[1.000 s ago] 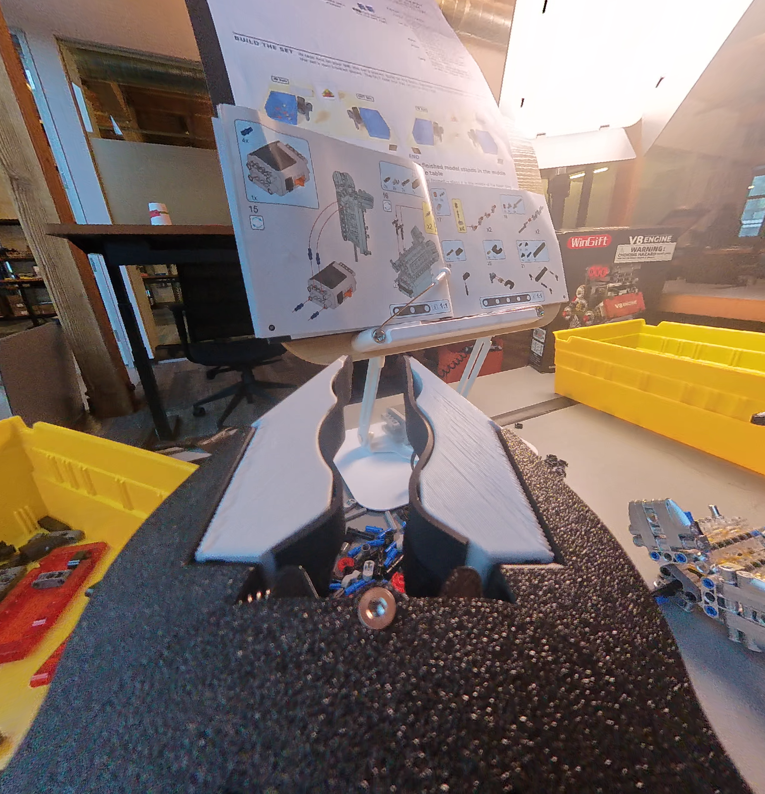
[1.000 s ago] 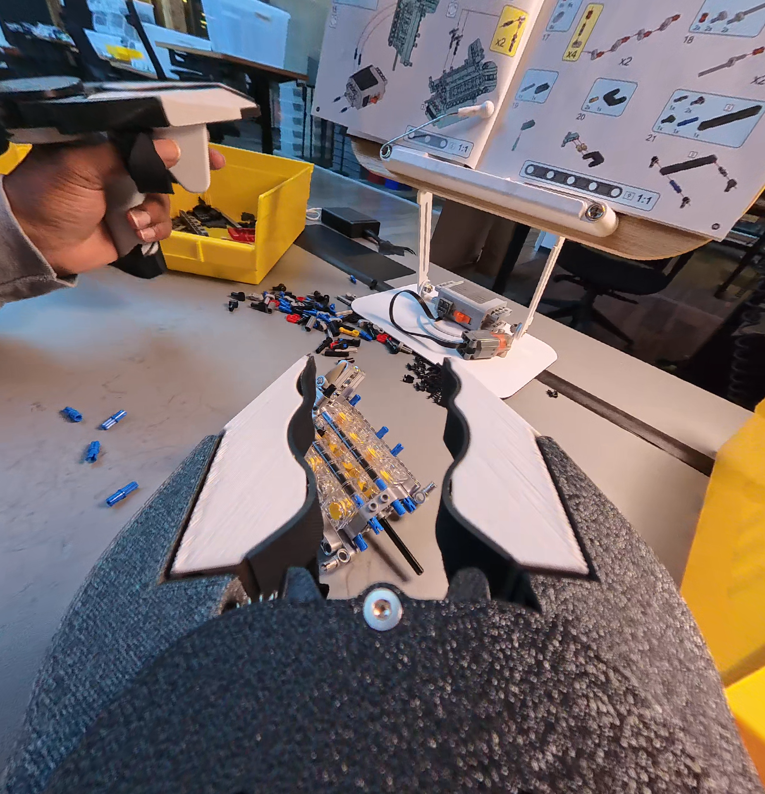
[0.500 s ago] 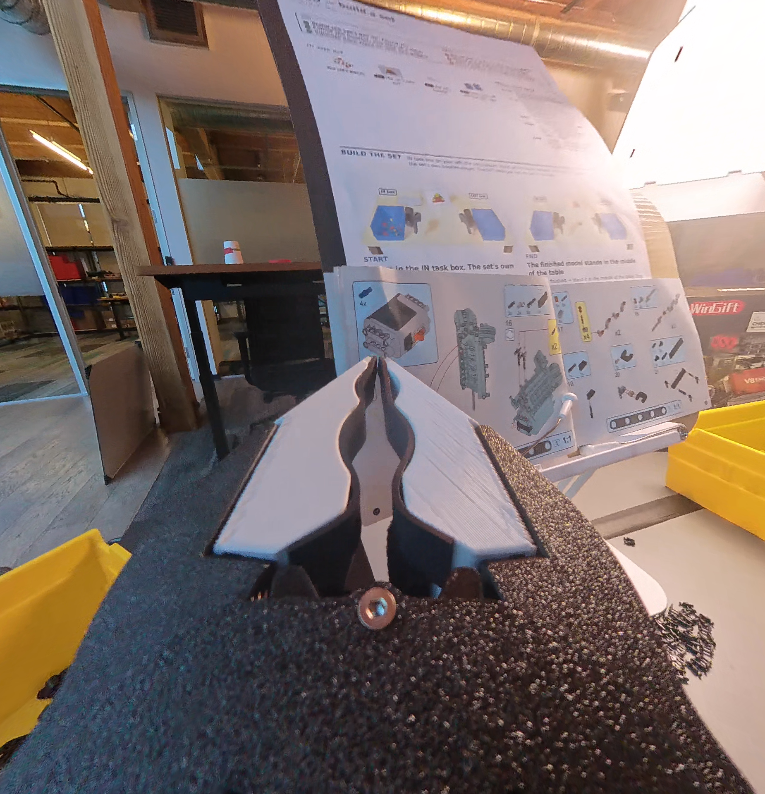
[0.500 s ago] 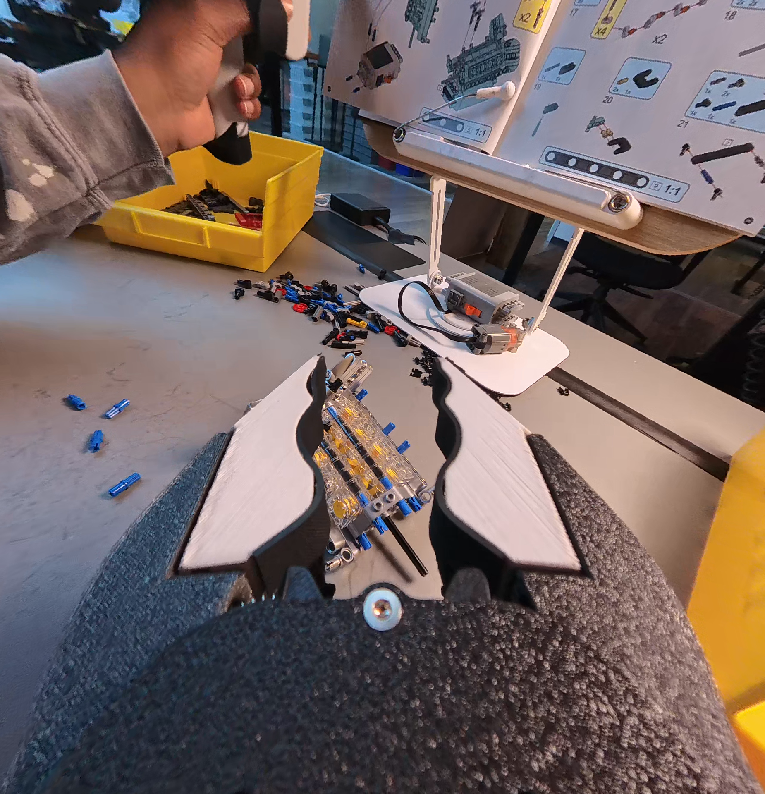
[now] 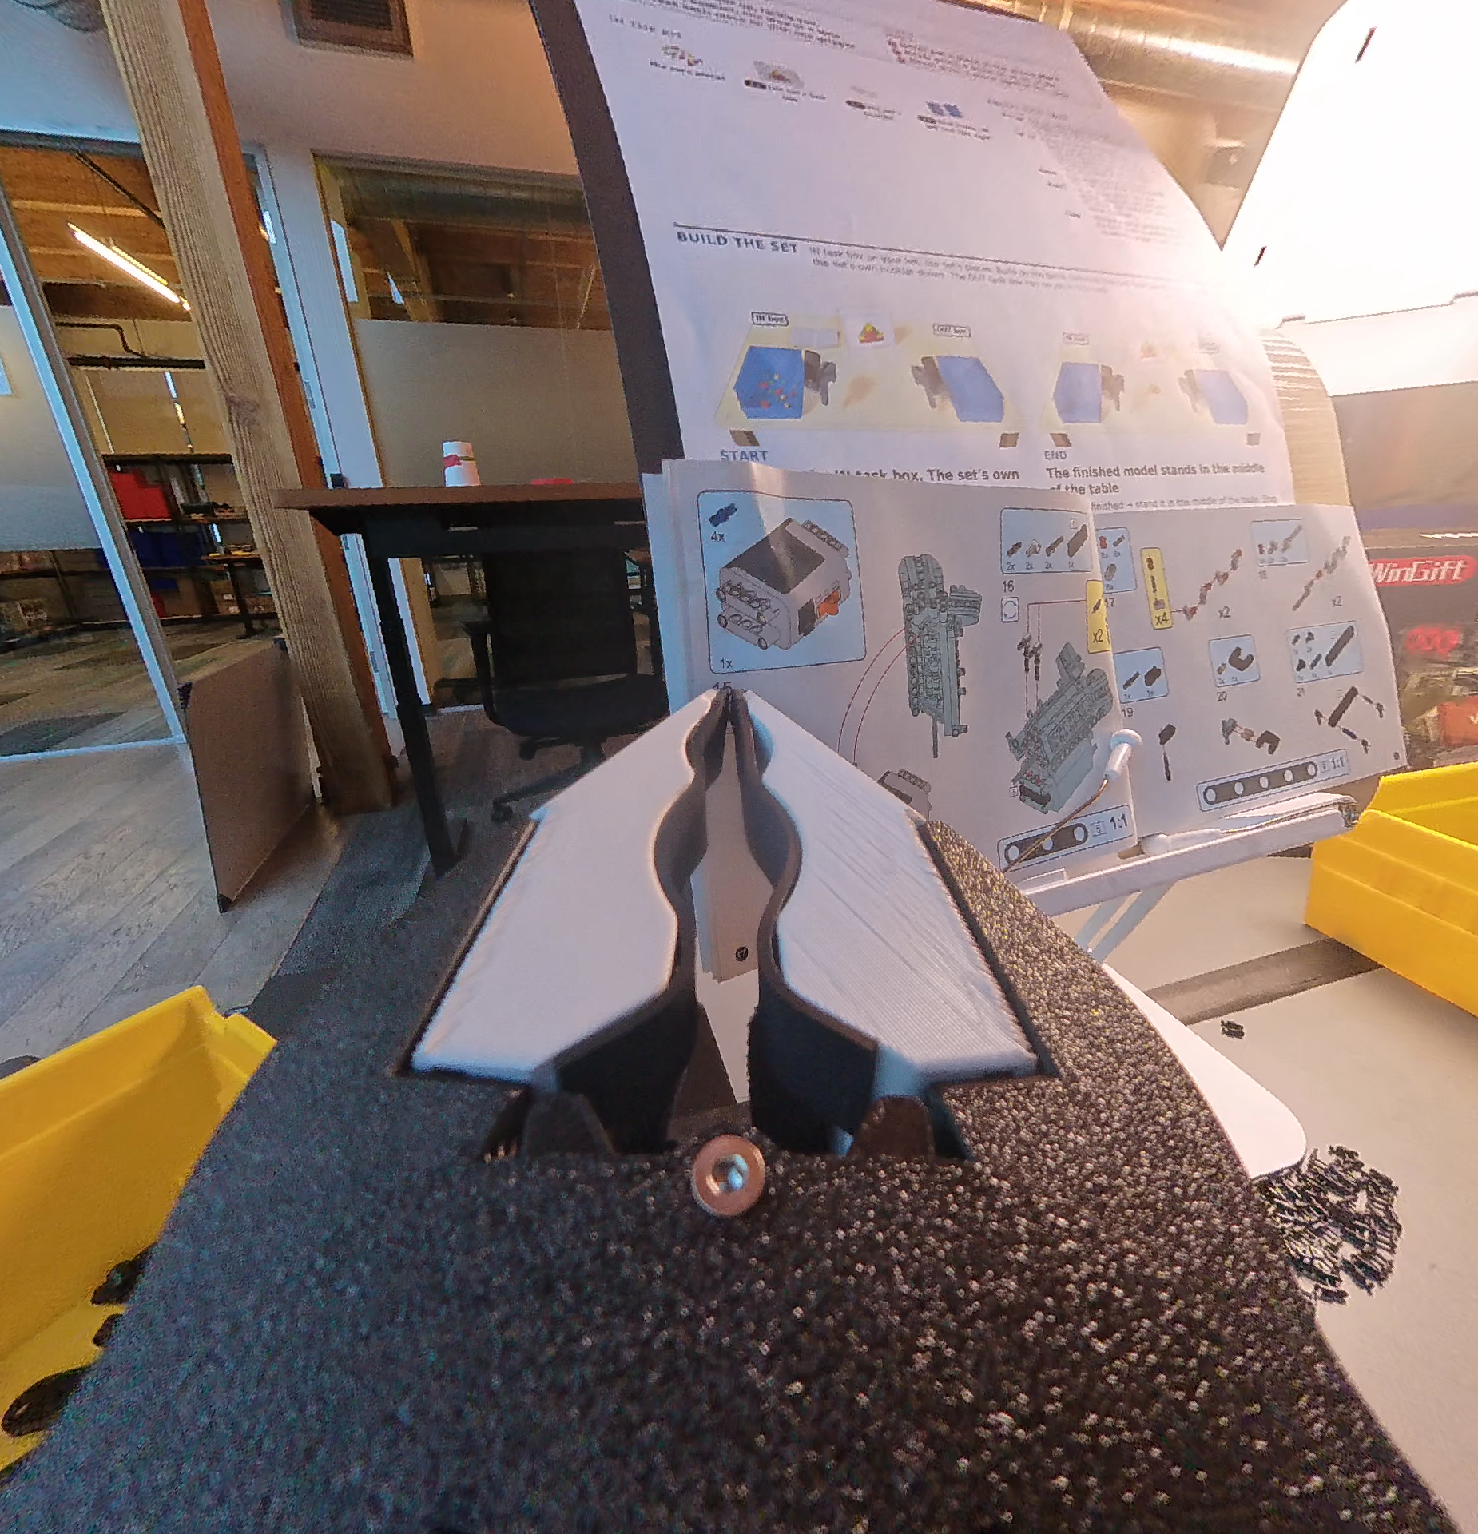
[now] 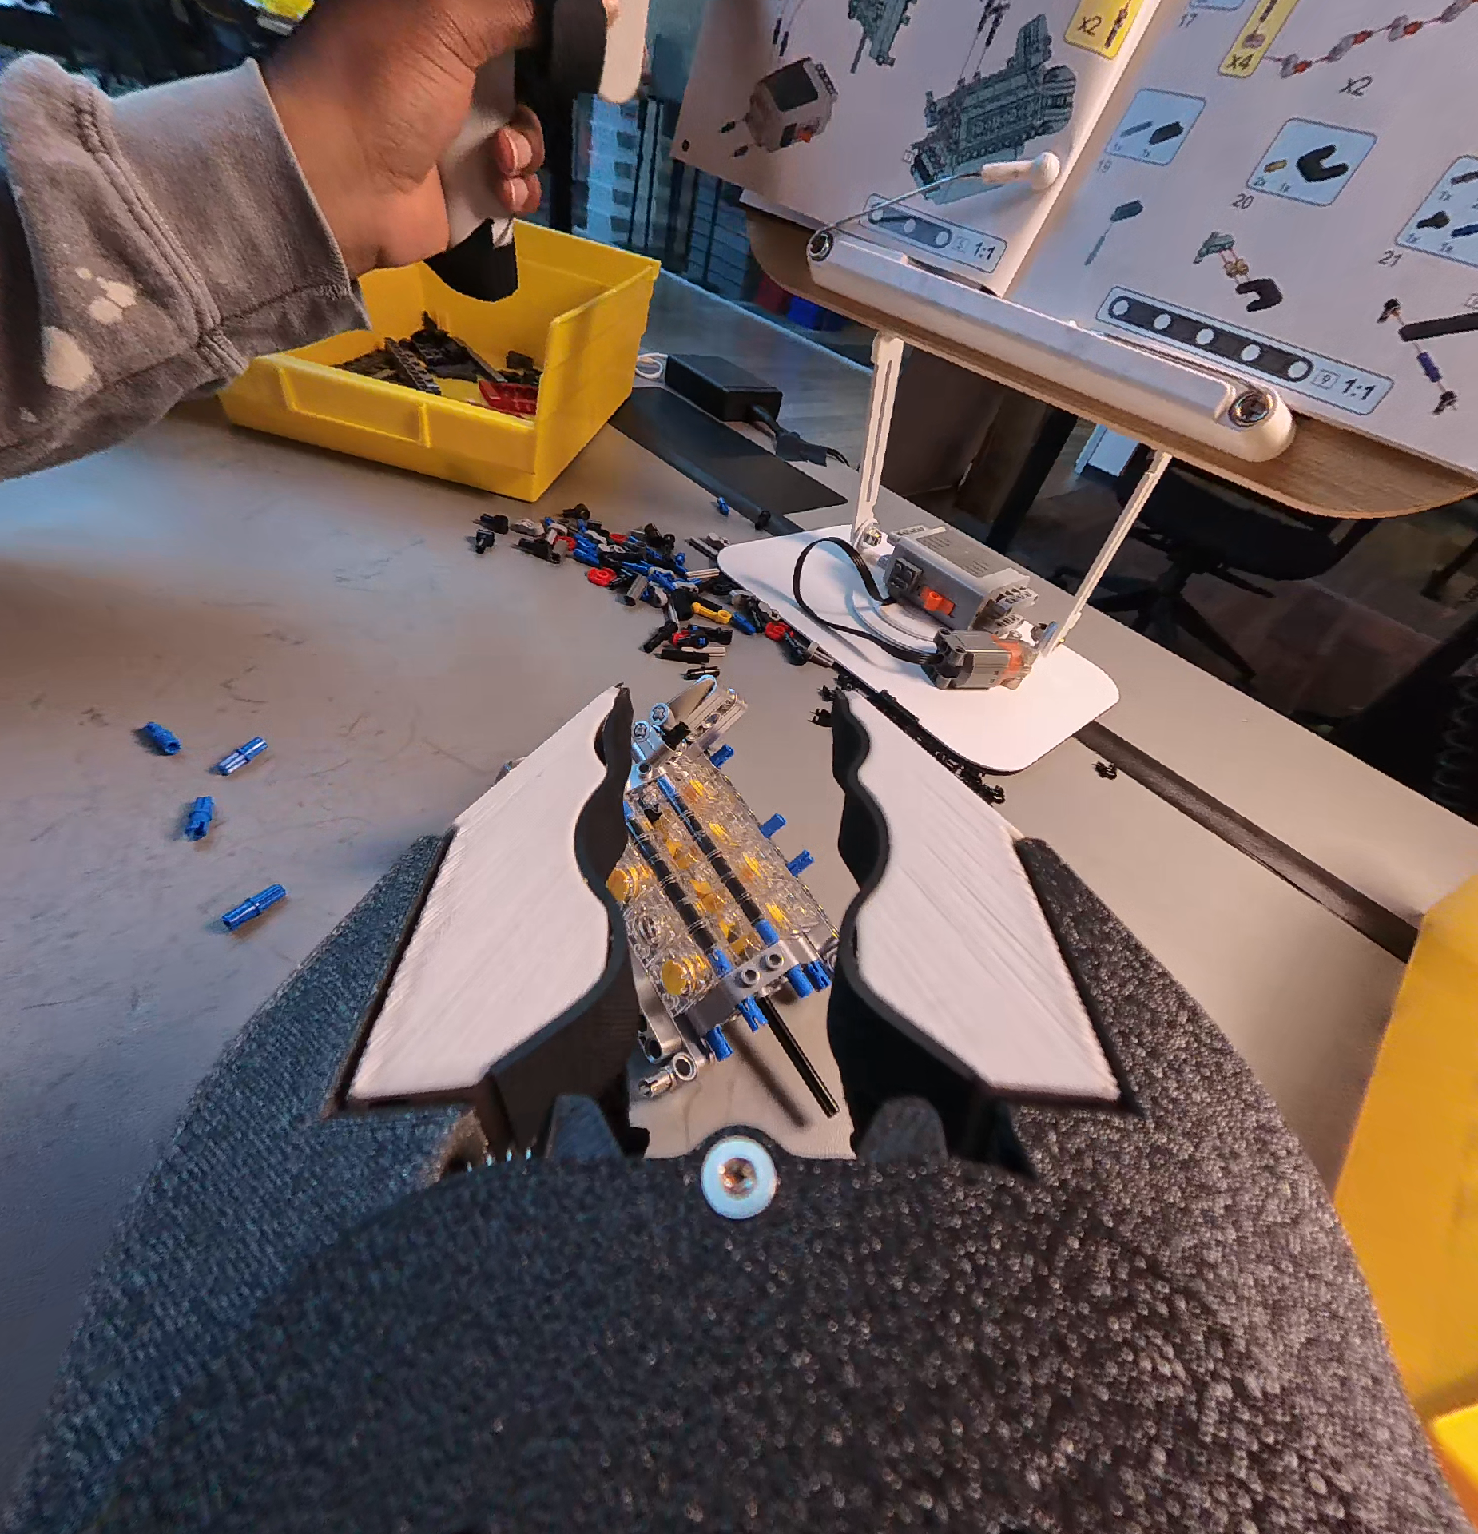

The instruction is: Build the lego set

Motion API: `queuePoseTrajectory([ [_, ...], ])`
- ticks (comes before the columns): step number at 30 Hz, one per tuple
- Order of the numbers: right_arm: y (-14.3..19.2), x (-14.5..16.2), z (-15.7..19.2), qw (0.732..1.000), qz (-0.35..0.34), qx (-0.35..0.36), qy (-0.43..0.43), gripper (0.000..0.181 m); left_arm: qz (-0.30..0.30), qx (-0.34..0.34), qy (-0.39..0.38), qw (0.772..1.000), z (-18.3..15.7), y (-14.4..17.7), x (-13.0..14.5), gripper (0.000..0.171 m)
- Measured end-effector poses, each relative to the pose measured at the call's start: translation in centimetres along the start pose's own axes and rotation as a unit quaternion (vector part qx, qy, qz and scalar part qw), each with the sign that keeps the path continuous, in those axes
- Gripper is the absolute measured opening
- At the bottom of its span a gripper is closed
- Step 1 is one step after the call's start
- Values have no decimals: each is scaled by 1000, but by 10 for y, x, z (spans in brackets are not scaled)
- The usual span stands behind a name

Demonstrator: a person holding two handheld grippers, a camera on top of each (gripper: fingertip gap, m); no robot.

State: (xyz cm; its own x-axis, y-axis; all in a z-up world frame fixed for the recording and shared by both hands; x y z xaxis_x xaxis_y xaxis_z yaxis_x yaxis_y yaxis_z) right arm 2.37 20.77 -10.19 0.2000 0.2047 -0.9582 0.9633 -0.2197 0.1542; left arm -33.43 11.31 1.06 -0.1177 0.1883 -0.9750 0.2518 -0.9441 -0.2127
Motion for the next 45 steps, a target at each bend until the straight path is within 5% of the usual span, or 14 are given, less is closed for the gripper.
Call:
queuePoseTrajectory([
  [6, 0, 0, 1, 1000, 0, -3, 4, 48, 0, 75, -10, 997, -17, 4, -4, 0],
  [9, 1, 0, 3, 1000, -1, -5, 8, 48, 109, 207, -10, 972, -45, -6, 10, 0],
  [12, 1, 0, 3, 1000, -2, -7, 12, 47, 242, 303, -29, 922, -80, -12, 41, 9],
  [16, -1, 0, 4, 1000, 5, -11, 14, 47, 328, 256, -41, 908, -104, -26, 87, 18],
  [22, -1, 1, 7, 1000, 7, -18, 25, 46, 381, 165, -50, 908, -96, -52, 133, 31],
  [29, -2, 1, 8, 999, 12, -21, 24, 46, 386, 176, -68, 903, -99, -60, 146, 2],
  [45, -1, 1, 1, 1000, 7, -8, 3, 46, 271, 163, -45, 948, -103, -90, 98, 0],
])
Point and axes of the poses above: each gripper's, where its closed fingertips meet, y back along the fingers, x out of its underside, z = x × y across the jaws, the point moved 10 cm from there along y, back along the fingers, and after that the axes turned 7 degrees about x, right-handed, at the moved point
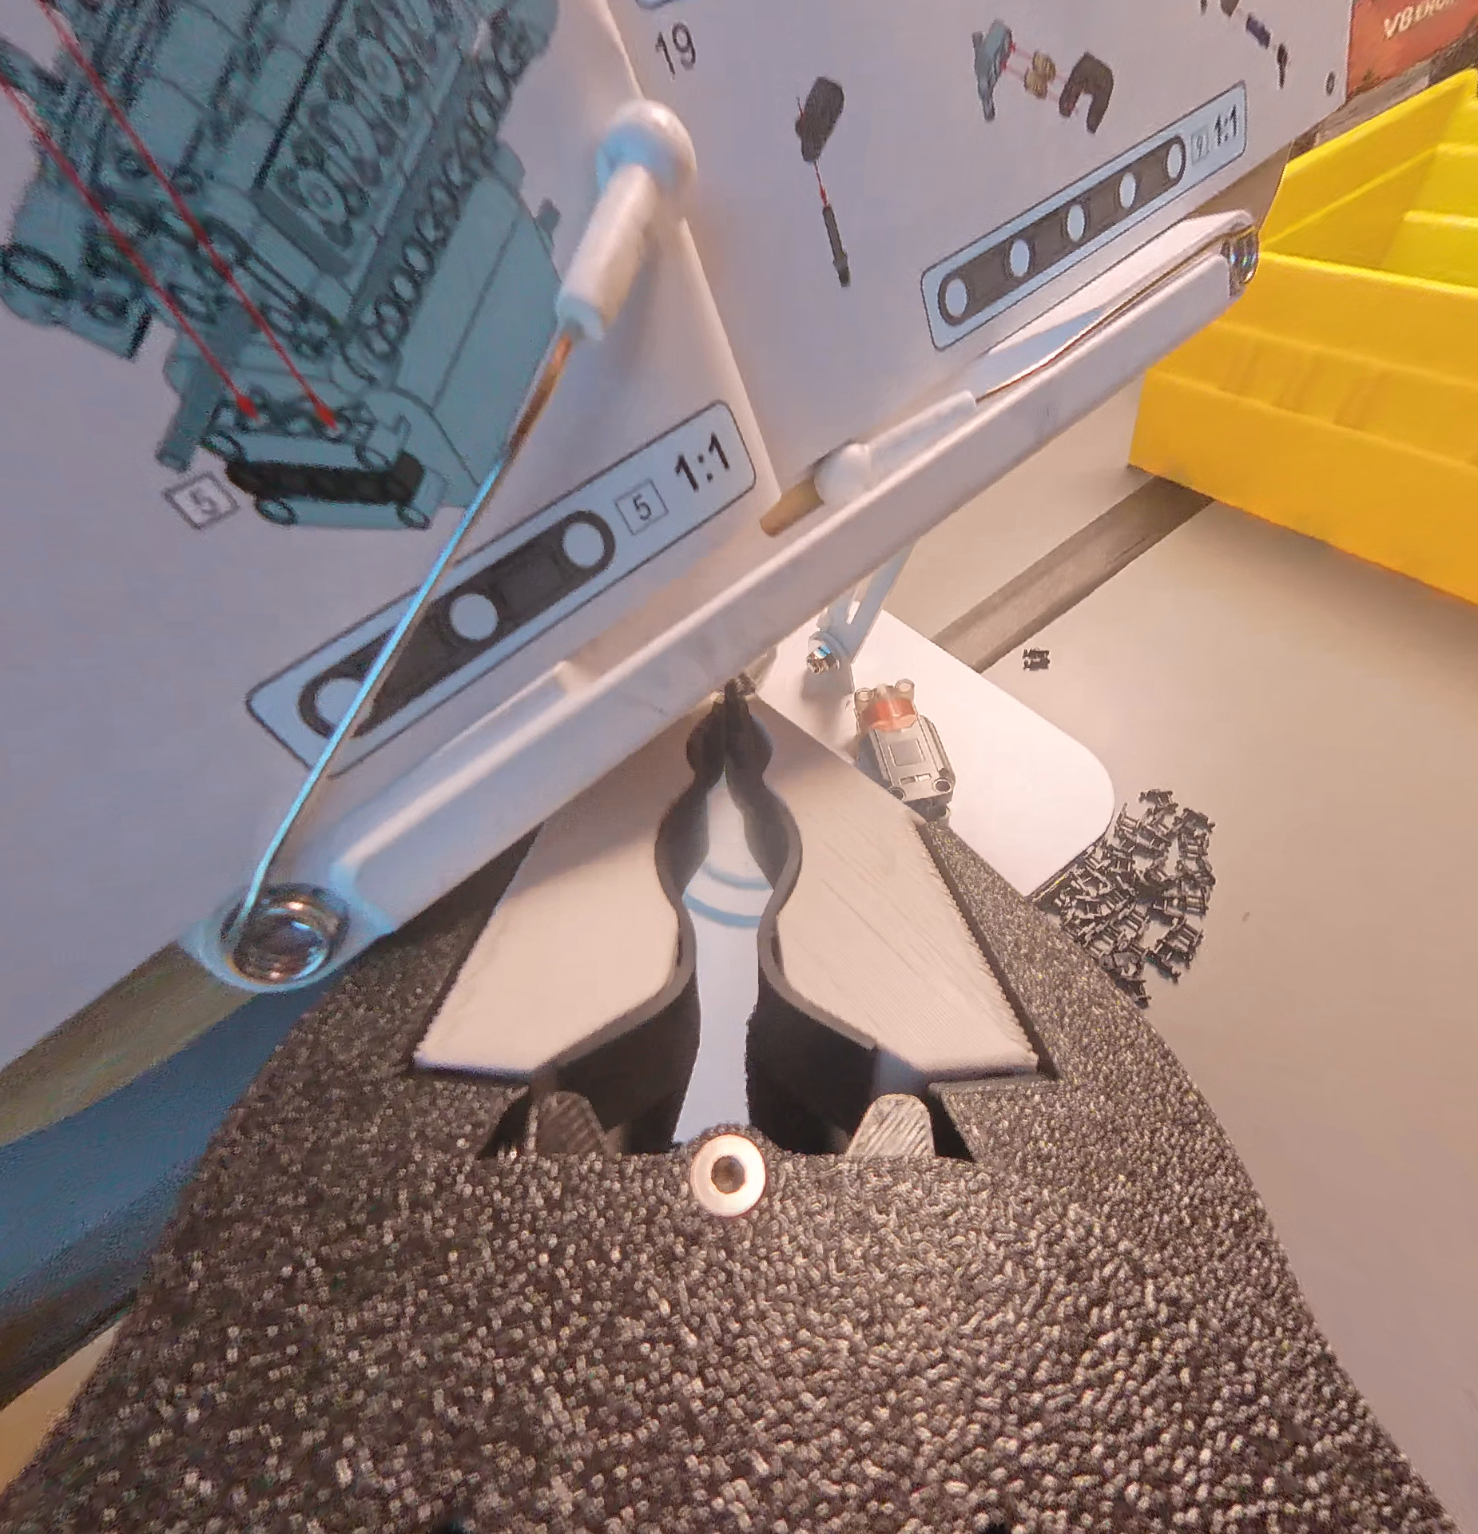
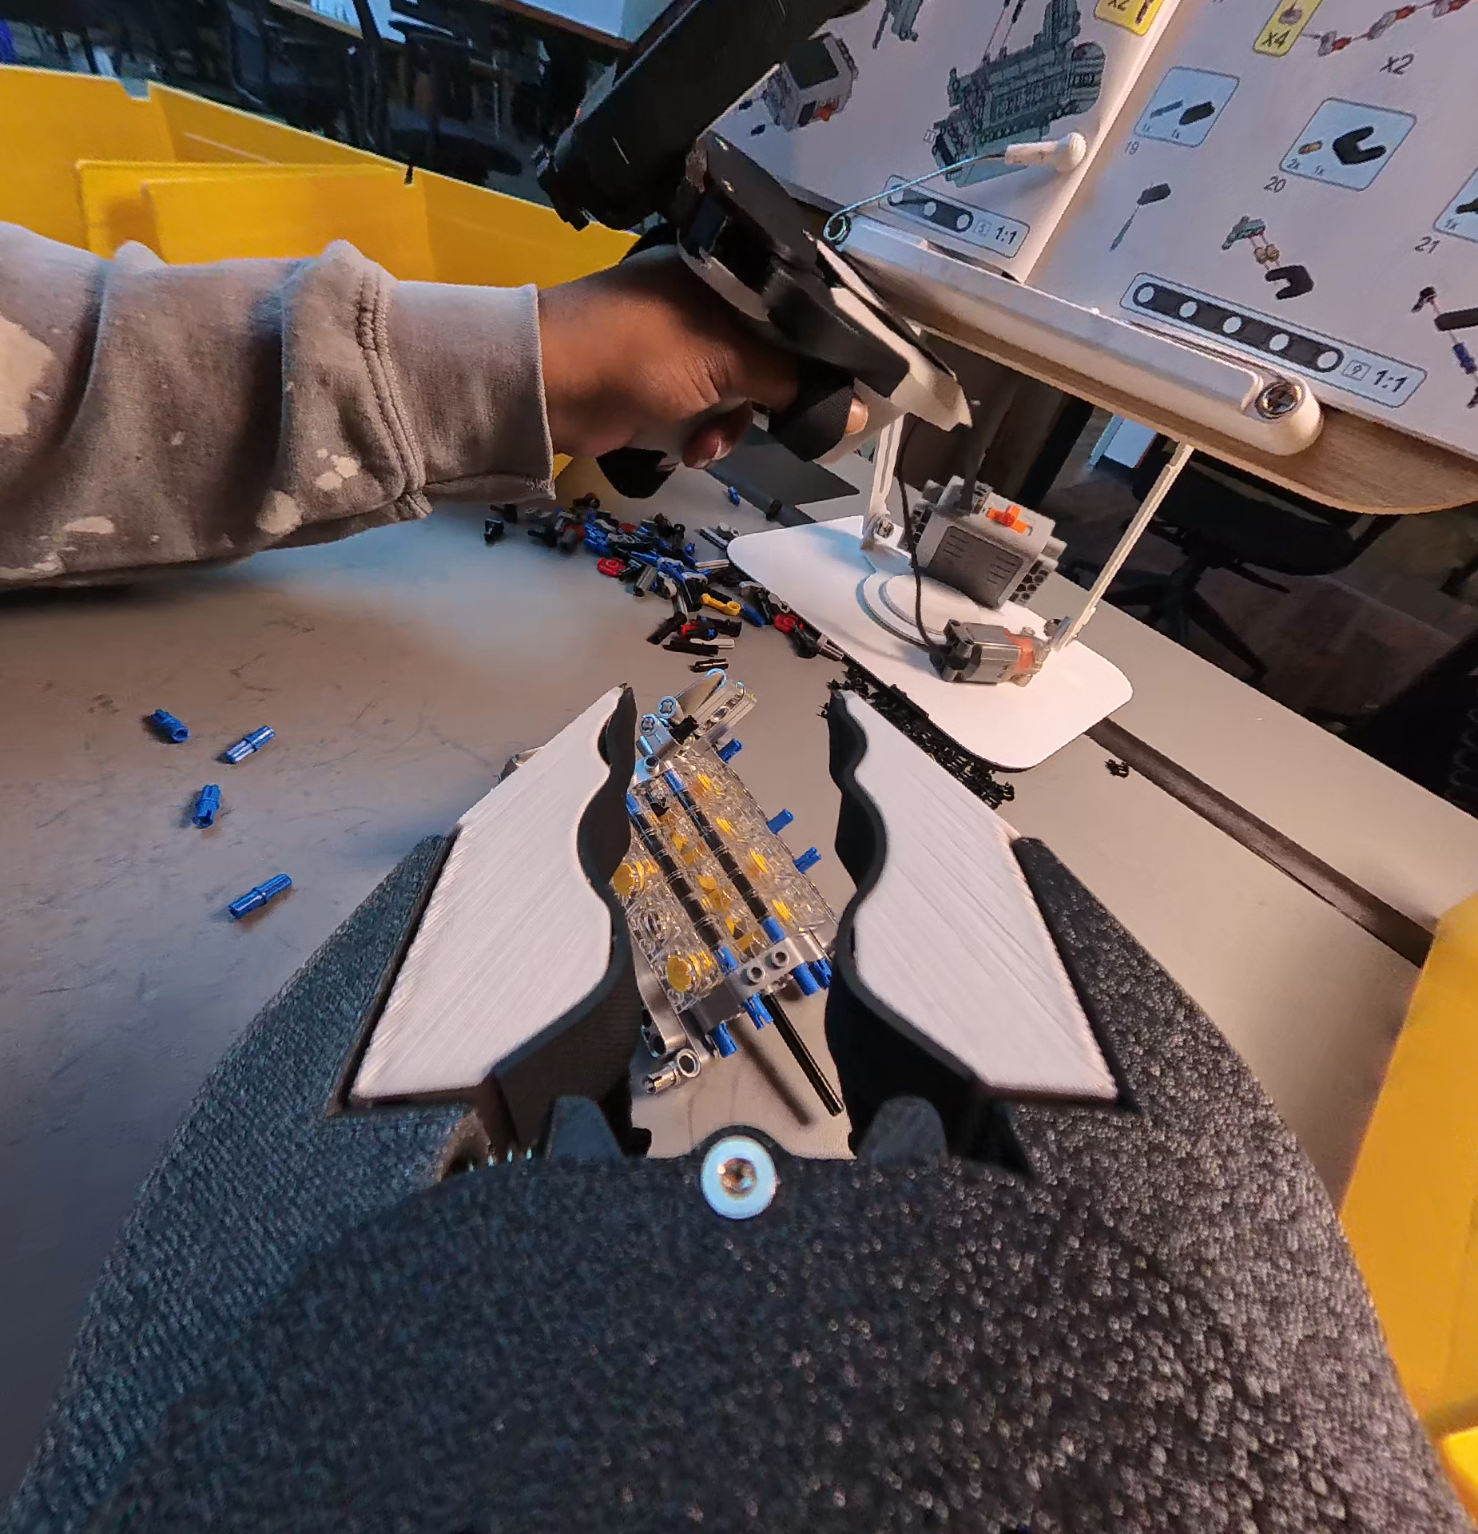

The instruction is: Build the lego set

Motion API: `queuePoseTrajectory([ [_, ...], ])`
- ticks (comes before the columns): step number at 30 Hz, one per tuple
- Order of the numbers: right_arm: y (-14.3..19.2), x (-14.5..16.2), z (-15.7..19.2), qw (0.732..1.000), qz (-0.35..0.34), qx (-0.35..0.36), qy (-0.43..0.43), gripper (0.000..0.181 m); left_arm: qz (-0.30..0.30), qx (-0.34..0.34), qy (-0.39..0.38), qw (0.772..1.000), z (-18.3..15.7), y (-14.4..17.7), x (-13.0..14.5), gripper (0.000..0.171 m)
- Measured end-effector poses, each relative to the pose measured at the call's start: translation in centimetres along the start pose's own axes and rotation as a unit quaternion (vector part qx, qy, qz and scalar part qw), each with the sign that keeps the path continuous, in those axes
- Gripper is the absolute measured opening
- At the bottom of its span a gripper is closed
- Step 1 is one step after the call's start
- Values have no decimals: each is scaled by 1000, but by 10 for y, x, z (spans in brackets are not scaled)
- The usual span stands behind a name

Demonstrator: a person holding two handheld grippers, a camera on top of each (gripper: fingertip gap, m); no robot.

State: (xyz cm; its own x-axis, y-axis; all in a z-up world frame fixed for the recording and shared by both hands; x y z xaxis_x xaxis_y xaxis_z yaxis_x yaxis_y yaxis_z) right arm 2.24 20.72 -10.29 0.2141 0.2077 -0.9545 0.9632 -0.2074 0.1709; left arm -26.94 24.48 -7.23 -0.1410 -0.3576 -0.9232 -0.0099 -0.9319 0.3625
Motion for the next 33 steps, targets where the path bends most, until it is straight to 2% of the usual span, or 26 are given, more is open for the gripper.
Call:
queuePoseTrajectory([
  [7, 0, 0, -6, 1000, -4, 11, -14, 46, -24, 9, 40, 999, 0, 4, -2, 0],
  [10, -16, -11, -22, 999, 23, 44, 10, 45, -31, 19, 65, 997, 2, 6, -2, 0],
  [14, -67, -38, -43, 991, 129, -25, -8, 47, -26, 19, 75, 997, 3, 6, 0, 0],
  [15, -85, -42, -47, 990, 135, -31, 5, 46, -27, 22, 79, 996, 3, 6, 0, 0],
  [20, -178, -20, -56, 967, 200, -41, 154, 42, -26, 27, 82, 996, 5, 12, -2, 0],
  [21, -192, -14, -56, 961, 211, -44, 172, 37, -26, 29, 83, 996, 5, 13, -3, 0],
  [23, -208, -9, -58, 957, 212, -36, 195, 8, -26, 33, 82, 996, 6, 16, -2, 0],
  [24, -210, -12, -58, 958, 201, -37, 199, 0, -27, 34, 80, 996, 6, 18, -2, 0],
  [31, -196, -40, -66, 970, 140, -4, 198, 0, -47, 56, 100, 992, 9, 28, 1, 0],
  [33, -190, -45, -64, 974, 131, -21, 181, 0, -48, 58, 100, 992, 7, 28, 1, 0],
])
Point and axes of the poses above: each gripper's, where its closed fingertips meet, y back along the fingers, x out of its underside, z = x × y across the jaws, the point moved 10 cm from there along y, back along the fingers, and after that the axes turned 7 degrees about x, right-handed, at the moved point
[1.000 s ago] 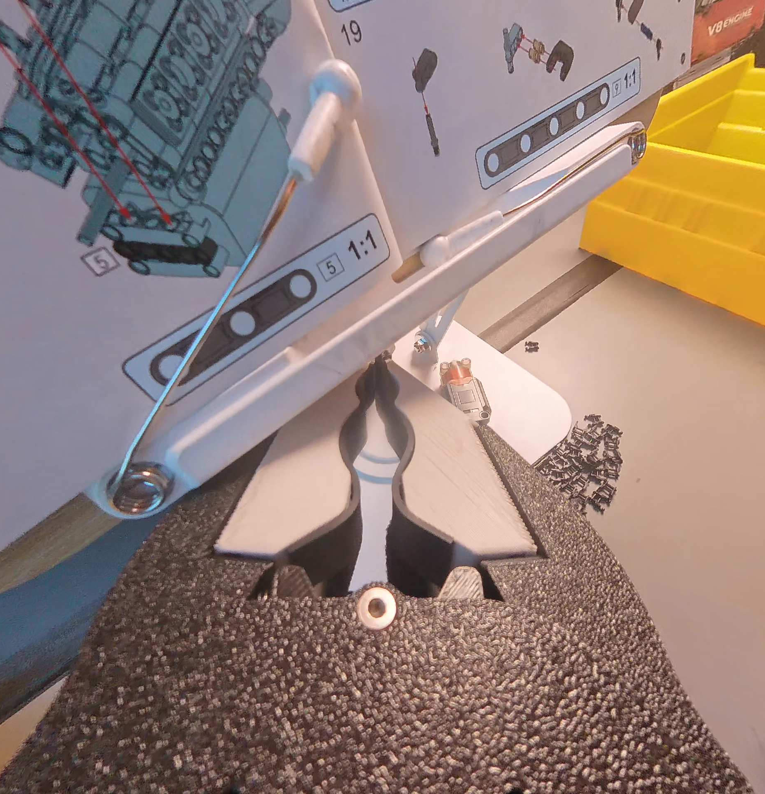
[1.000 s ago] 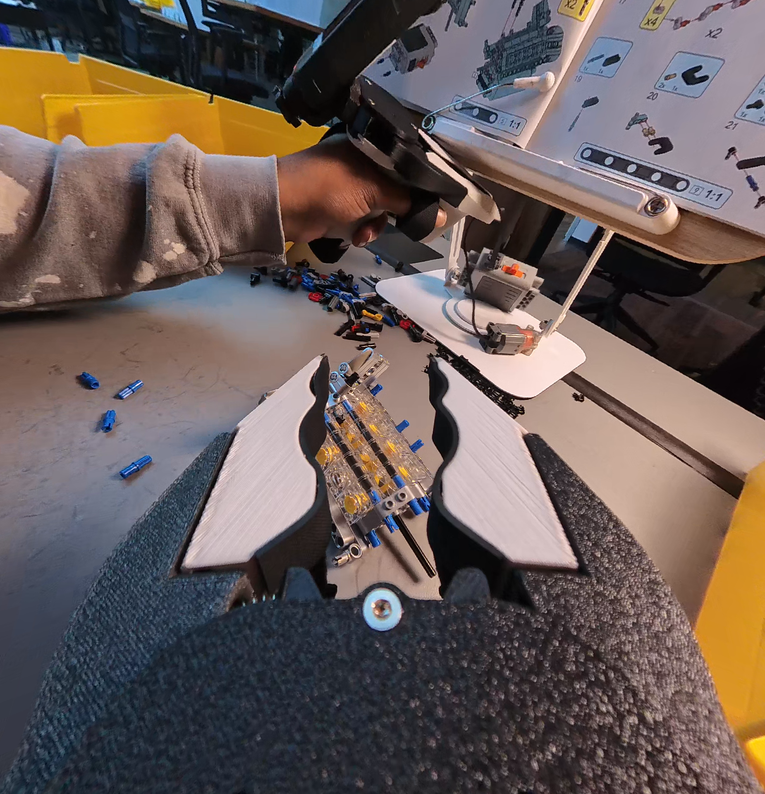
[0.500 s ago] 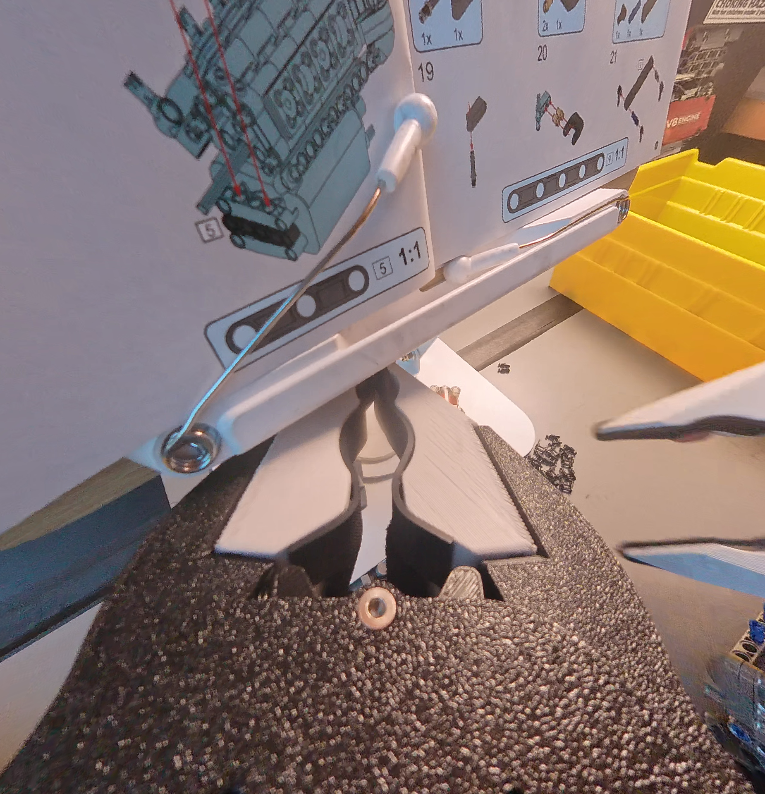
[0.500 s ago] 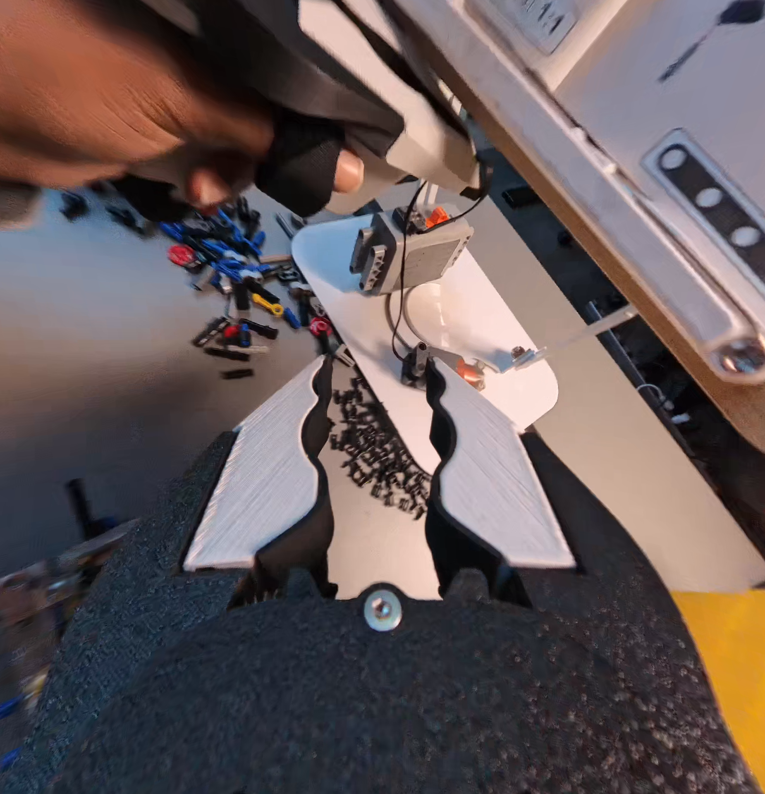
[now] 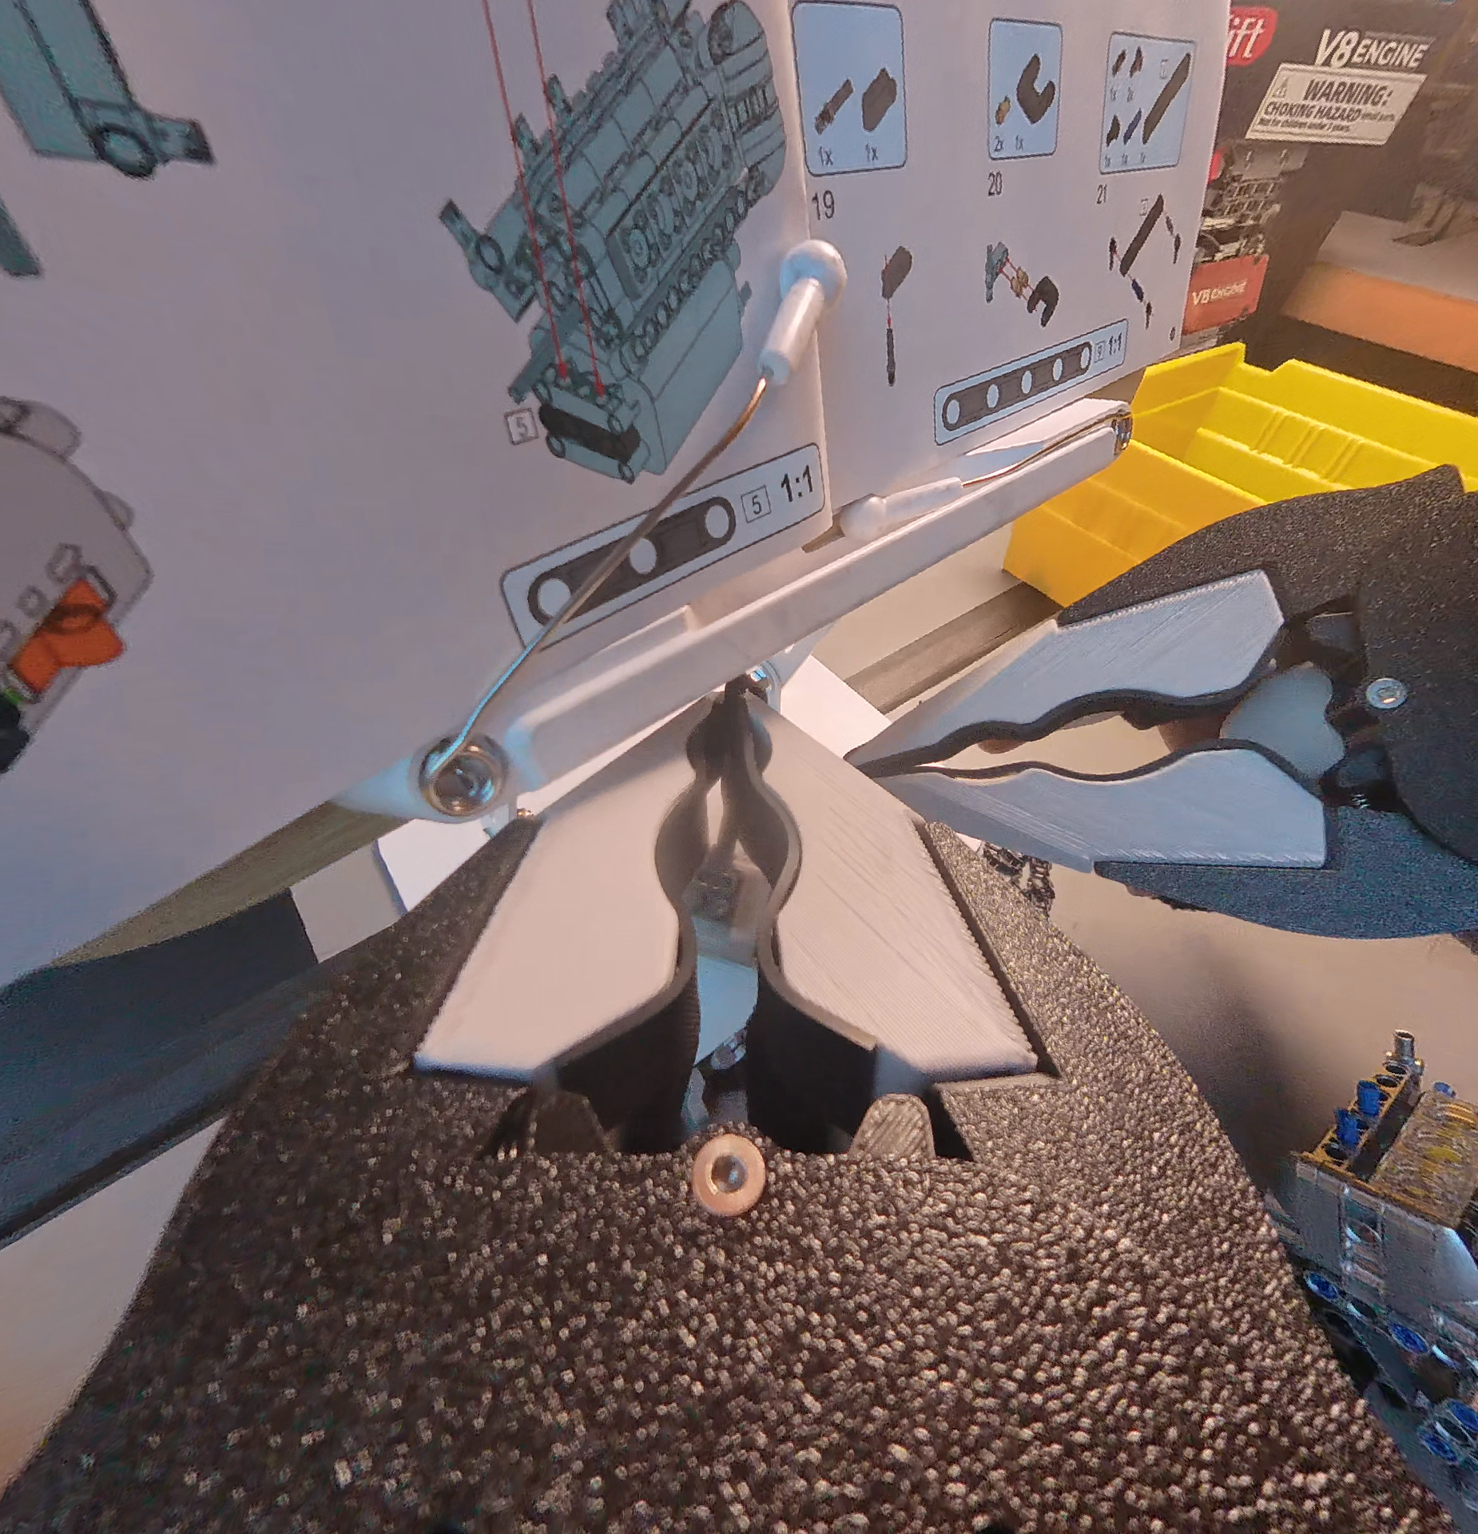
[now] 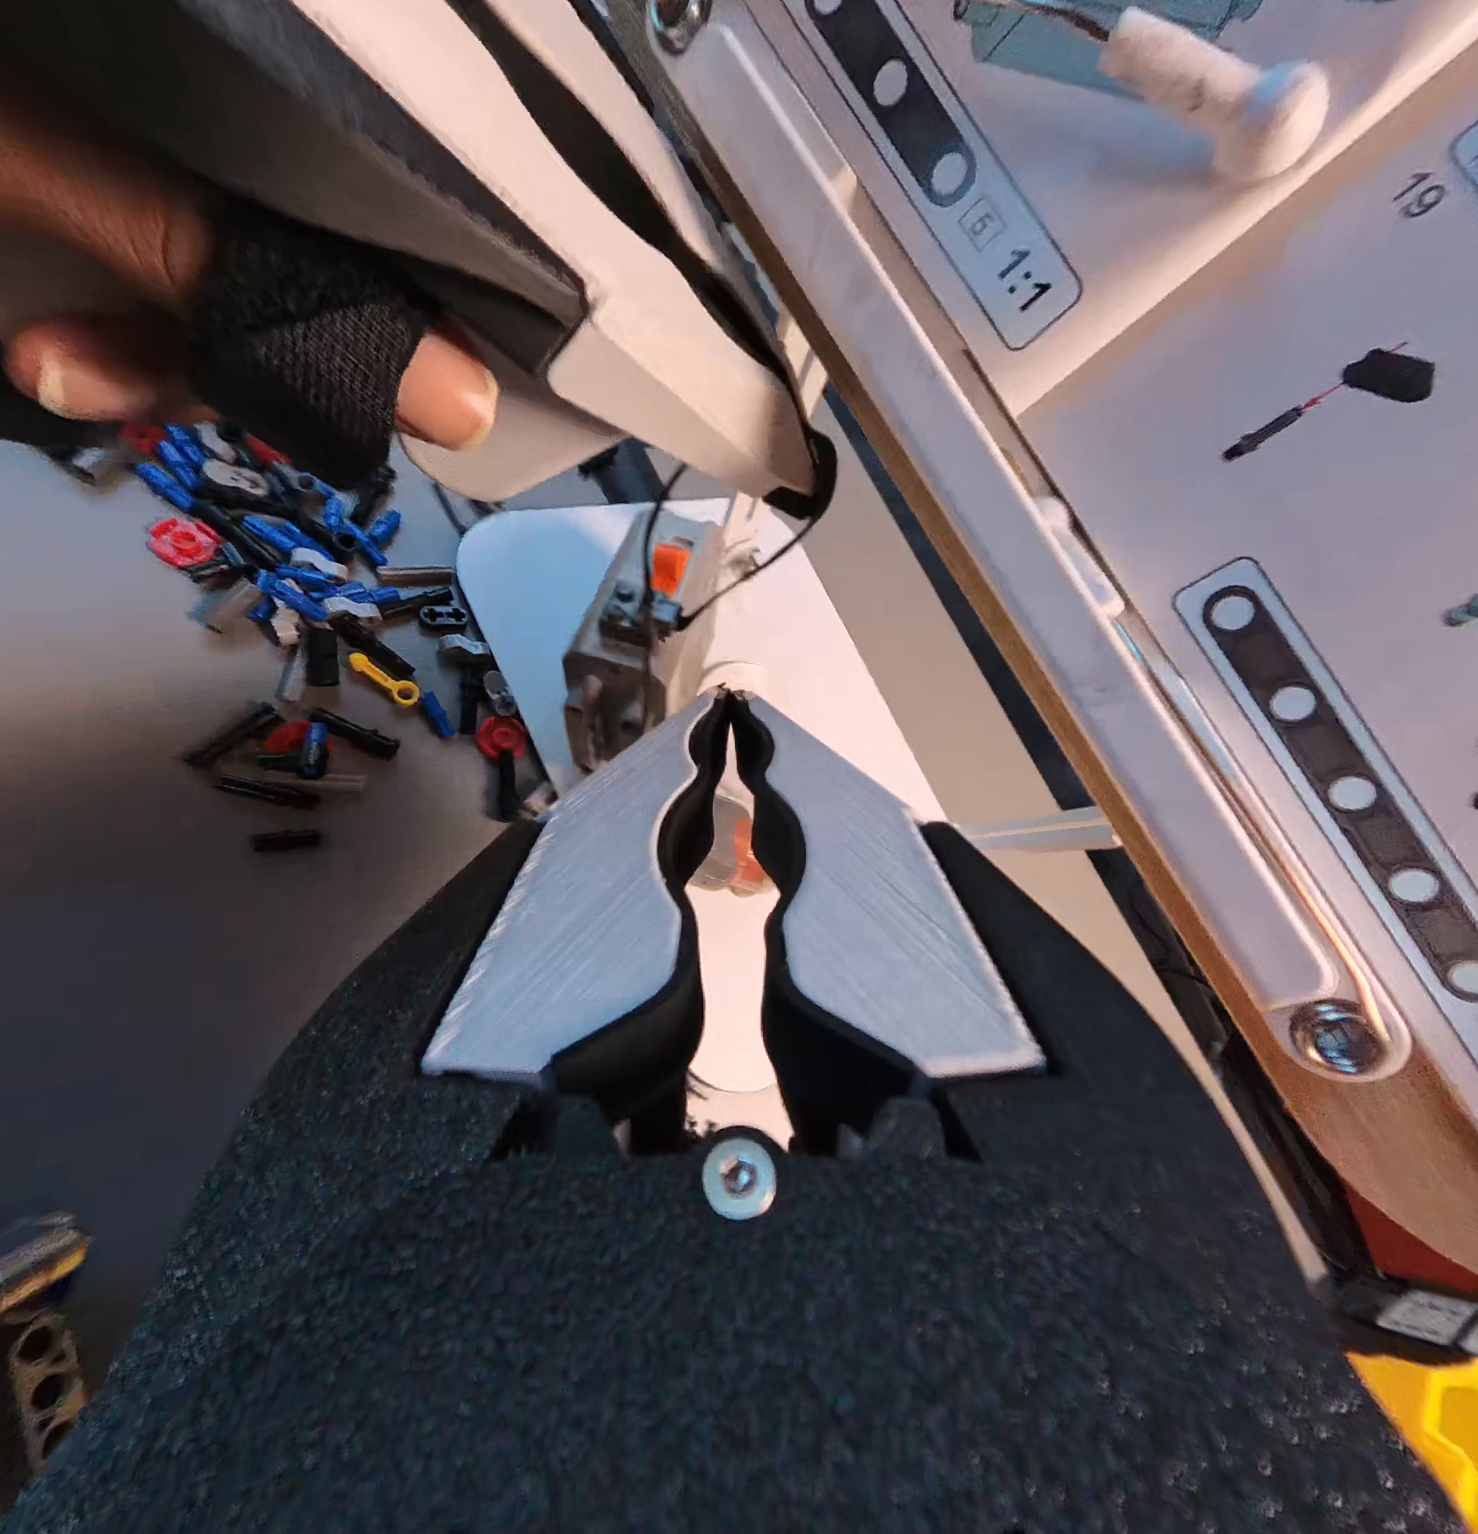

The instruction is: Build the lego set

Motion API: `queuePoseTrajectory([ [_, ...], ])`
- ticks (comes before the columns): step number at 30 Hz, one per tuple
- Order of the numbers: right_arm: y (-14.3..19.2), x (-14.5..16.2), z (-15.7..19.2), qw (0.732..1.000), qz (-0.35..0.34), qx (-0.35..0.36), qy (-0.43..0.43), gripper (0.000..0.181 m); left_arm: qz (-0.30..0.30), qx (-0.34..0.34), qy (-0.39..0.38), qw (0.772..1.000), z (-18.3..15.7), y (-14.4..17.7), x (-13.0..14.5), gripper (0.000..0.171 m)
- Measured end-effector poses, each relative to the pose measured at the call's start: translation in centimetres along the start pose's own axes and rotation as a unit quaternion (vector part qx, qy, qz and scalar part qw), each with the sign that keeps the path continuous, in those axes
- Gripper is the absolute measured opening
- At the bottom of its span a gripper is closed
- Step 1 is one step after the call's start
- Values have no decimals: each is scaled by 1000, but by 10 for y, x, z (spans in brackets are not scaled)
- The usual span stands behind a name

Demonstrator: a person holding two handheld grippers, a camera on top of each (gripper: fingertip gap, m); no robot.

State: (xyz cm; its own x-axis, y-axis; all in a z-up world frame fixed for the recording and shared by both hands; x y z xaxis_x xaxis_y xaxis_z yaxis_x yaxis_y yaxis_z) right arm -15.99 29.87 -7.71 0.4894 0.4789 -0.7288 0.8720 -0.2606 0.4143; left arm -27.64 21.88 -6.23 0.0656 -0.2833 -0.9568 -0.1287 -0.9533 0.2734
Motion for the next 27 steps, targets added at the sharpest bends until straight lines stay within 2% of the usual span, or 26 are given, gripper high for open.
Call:
queuePoseTrajectory([
  [2, 3, -1, 9, 999, -8, -44, -20, 0, -2, 5, 2, 1000, -3, -1, 0, 0],
  [3, 2, 0, 15, 998, 1, -63, -25, 13, -3, 6, 2, 1000, -4, -1, 1, 0],
  [4, -2, 4, 21, 996, 21, -79, -24, 37, -3, 7, 1, 1000, -6, -2, 0, 0],
  [5, -8, 8, 27, 995, 43, -86, -18, 48, -3, 7, 0, 1000, -7, -4, 0, 0],
  [6, -14, 12, 30, 996, 56, -70, -10, 40, -2, 8, 1, 1000, -7, -5, 0, 0],
  [7, -18, 16, 30, 997, 63, -38, 4, 24, -1, 8, 0, 1000, -8, -6, 0, 0],
  [17, -15, 19, 24, 998, 51, -27, 12, 24, -12, 6, 7, 1000, -4, 0, -2, 0],
  [21, -12, 16, 29, 999, 38, -14, 18, 35, -13, 6, 5, 1000, -6, -2, -3, 0],
  [24, -9, 10, 33, 1000, 17, -2, 5, 34, -12, 4, 1, 1000, -7, -4, -3, 0],
  [25, -9, 8, 34, 1000, 10, 3, 1, 27, -12, 4, 1, 1000, -7, -4, -3, 0],
  [27, -9, 8, 35, 1000, 4, 20, 7, 0, -13, 3, 2, 1000, -7, -3, -4, 0],
])
Point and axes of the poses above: each gripper's, where its closed fingertips meet, y back along the fingers, x out of its underside, z = x × y across the jaws, the point moved 10 cm from there along y, back along the fingers, and after that the axes turned 7 degrees about x, right-handed, at the moved point
